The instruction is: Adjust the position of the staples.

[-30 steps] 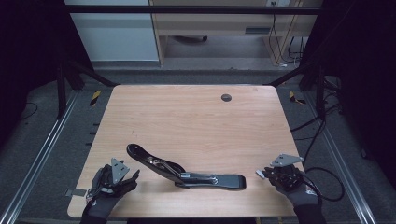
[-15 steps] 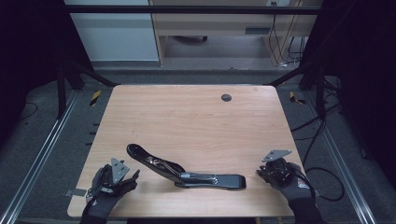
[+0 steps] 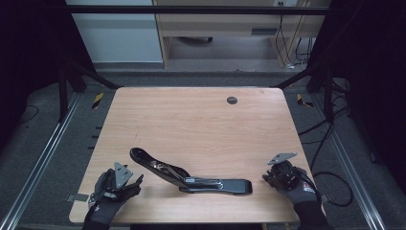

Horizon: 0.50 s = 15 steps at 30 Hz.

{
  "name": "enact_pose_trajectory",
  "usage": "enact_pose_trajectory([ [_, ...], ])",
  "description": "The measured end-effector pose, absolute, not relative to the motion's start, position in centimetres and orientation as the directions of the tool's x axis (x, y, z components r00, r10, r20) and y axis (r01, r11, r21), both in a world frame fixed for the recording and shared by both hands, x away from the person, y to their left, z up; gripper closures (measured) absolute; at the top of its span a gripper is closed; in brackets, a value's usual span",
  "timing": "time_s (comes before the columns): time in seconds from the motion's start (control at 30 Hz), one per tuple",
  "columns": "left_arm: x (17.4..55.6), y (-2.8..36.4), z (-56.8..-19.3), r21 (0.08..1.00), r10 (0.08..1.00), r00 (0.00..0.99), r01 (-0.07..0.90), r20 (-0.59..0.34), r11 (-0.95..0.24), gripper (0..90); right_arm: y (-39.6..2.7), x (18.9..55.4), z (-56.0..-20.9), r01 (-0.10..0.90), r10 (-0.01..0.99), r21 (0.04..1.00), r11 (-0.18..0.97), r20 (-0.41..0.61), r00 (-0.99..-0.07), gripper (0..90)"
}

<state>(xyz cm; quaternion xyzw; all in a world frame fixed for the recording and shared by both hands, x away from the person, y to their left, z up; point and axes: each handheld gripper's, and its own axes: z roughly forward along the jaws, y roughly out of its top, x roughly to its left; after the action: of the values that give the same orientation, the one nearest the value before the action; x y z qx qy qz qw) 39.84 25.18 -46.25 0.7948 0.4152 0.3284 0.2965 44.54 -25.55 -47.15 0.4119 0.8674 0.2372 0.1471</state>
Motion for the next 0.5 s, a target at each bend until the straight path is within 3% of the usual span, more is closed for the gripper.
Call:
enact_pose_trajectory([
  [0.5, 39.86, 25.18, -46.28, 0.741, 0.854, 0.439, 0.467, 0.278, -0.481, 33.6, -25.67, 44.74, -47.6, 0.673, 0.792, 0.508, 0.538, -0.031, -0.61, 77.8],
])
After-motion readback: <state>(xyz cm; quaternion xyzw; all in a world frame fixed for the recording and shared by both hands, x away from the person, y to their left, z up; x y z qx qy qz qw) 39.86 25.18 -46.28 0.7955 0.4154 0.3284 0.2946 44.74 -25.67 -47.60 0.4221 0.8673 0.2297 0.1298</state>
